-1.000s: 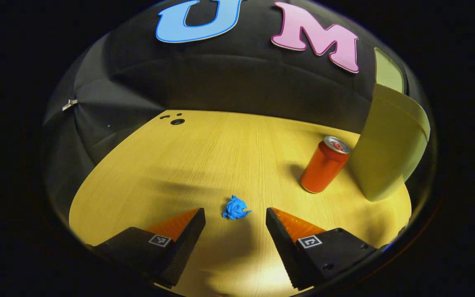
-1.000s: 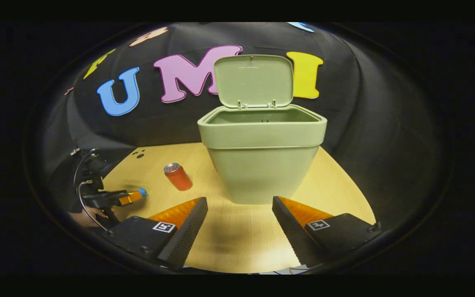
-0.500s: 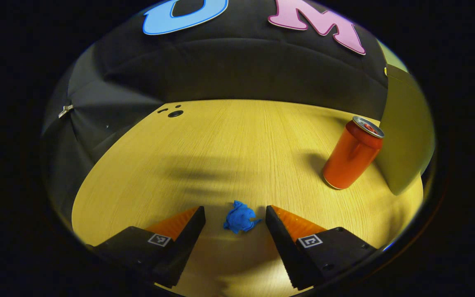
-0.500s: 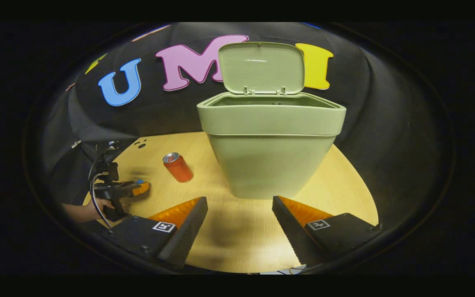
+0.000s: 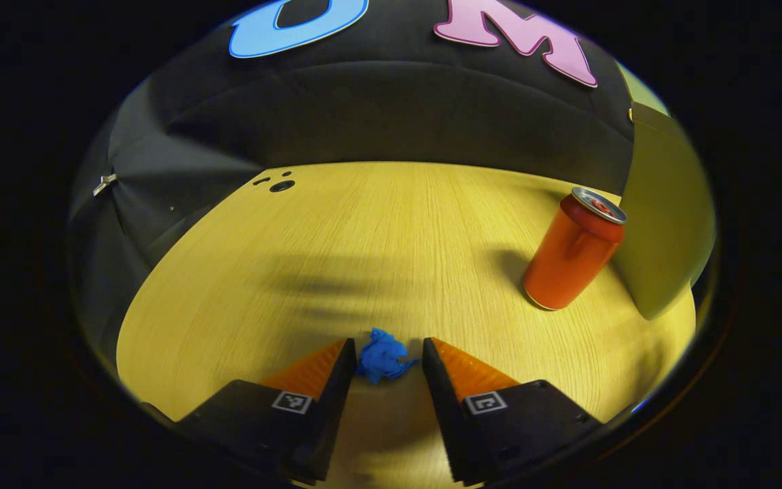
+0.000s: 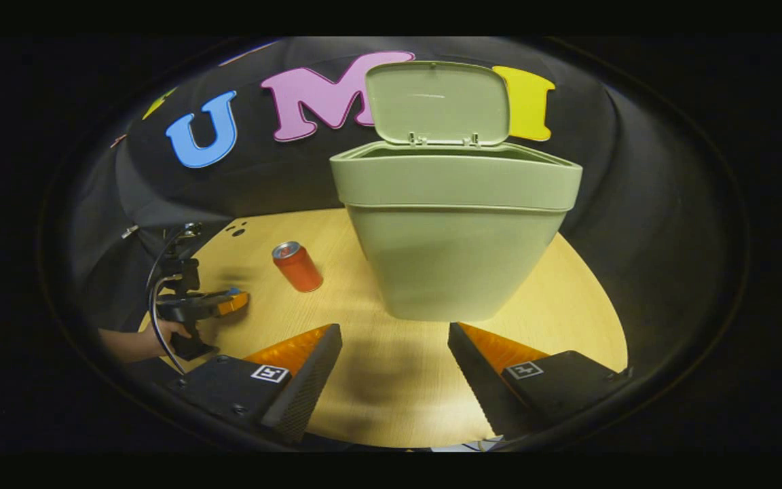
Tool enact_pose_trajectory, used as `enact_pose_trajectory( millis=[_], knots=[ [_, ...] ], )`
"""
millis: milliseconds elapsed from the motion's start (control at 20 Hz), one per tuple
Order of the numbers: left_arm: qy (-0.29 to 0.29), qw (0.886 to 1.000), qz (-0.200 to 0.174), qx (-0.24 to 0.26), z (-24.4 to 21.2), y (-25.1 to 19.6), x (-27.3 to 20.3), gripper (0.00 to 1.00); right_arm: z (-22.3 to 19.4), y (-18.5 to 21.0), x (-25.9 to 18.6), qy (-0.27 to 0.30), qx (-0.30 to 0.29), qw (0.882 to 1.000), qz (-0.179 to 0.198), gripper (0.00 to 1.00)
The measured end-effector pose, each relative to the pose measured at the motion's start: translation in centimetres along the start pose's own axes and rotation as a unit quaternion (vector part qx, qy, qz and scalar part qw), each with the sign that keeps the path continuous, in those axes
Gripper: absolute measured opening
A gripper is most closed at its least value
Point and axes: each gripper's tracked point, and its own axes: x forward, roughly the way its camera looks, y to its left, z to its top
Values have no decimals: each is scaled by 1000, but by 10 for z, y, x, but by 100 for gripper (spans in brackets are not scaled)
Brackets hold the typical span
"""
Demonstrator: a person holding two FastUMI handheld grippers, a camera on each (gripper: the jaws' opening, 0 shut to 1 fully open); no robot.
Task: Press the lid of the desktop garbage bin to open it, pick up the crumpled paper on the desktop and throw it into the bin, then pick up the pop can on the desktop and drop it into the bin, and finally close the garbage bin lid.
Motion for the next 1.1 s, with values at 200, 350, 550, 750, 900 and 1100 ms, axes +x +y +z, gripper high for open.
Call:
enact_pose_trajectory(
  millis=[200,350,550,750,900,1100],
  knots=[
    [-1,1000,1,1,1,1,1,38,-4,2,-2,1,-8,1000,7,99],
    [-6,1000,0,0,4,0,1,28,-6,-1,-3,3,-9,1000,9,99],
    [-14,1000,-5,12,11,-6,-6,27,-7,-7,-2,1,-10,1000,7,99],
    [-62,997,-34,13,51,-23,-34,27,-9,-9,-2,0,-12,1000,8,99],
    [-99,994,-54,13,89,-37,-61,27,-10,-10,-1,-4,-8,1000,10,99],
    [-139,986,-86,24,139,-61,-103,27,-11,-13,0,-14,-4,1000,10,99]
  ],
)
